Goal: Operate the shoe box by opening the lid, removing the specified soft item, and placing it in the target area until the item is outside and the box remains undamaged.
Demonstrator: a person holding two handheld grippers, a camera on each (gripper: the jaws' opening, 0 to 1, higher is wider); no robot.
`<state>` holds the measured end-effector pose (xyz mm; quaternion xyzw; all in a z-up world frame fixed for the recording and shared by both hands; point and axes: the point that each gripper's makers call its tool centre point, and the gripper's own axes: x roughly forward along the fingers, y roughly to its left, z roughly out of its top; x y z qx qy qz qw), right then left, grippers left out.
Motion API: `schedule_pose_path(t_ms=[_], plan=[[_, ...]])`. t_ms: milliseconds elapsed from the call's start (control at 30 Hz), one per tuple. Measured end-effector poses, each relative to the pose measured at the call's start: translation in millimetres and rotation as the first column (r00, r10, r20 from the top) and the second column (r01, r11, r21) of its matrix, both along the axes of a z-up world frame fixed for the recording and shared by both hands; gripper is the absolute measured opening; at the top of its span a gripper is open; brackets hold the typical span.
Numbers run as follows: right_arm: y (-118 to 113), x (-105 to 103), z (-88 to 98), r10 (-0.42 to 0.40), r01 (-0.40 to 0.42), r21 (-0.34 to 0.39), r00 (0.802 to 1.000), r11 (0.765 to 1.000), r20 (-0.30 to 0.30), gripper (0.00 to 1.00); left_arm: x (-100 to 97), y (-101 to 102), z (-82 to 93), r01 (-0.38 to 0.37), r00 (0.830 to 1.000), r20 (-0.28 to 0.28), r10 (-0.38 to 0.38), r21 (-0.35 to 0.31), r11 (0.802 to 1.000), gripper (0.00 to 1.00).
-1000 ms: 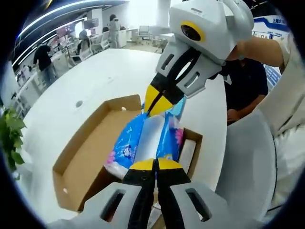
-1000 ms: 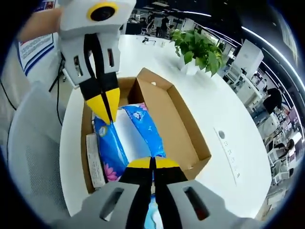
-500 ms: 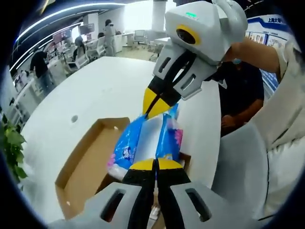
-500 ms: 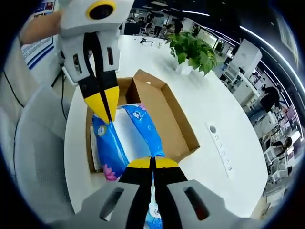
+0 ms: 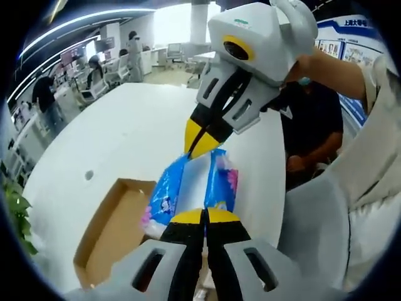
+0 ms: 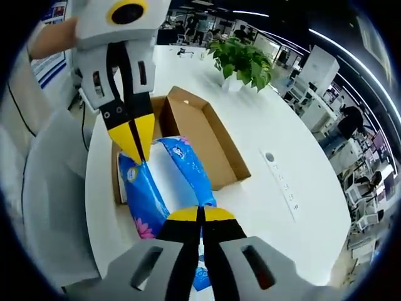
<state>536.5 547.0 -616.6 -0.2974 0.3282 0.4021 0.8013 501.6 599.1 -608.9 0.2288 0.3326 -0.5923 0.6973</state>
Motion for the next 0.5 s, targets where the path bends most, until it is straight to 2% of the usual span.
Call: schedule_pose_path(t_ms=[500], plan=[[-42.9,-1.4,7.2,-0.054,0.054,0.008,0.998,0.999,0.014,0.0,-1.9,-42.7,4.9,0.049,0.999,0.005,-0.049,-0.009,0.999,0.0]])
